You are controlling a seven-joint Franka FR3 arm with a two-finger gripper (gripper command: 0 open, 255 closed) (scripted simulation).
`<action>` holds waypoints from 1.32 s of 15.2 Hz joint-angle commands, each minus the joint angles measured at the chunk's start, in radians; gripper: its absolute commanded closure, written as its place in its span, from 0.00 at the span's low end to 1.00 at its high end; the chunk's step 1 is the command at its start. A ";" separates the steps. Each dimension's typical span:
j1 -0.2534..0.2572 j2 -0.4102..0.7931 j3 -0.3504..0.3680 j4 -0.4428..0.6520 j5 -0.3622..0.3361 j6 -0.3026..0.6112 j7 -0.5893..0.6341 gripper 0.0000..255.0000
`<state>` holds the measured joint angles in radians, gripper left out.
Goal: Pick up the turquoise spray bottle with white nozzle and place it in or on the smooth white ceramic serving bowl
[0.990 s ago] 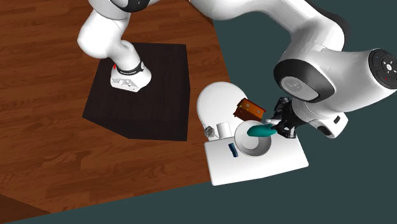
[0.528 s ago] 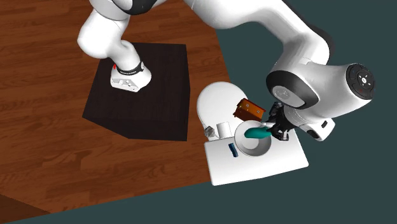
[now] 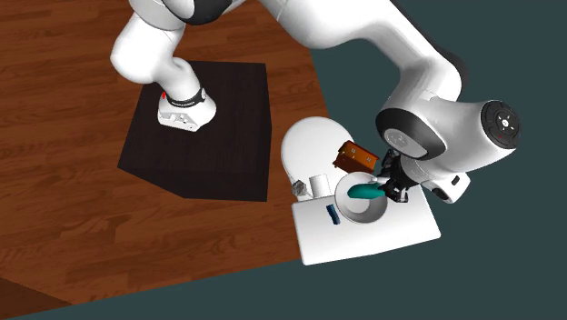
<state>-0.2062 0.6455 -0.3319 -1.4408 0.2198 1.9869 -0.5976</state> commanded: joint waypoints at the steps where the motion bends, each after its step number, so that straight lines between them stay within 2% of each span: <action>1: 0.000 0.000 0.000 0.000 0.000 0.000 0.000 1.00; 2: 0.000 0.000 0.000 0.000 0.000 0.000 0.000 1.00; 3: 0.000 0.000 0.000 0.000 0.000 0.000 0.000 0.00; 8: 0.000 0.000 0.000 0.000 0.000 0.000 0.000 0.00; 12: -0.003 -0.032 -0.009 0.079 -0.014 -0.108 0.011 0.00; 20: -0.003 -0.032 -0.009 0.079 -0.014 -0.108 0.011 0.00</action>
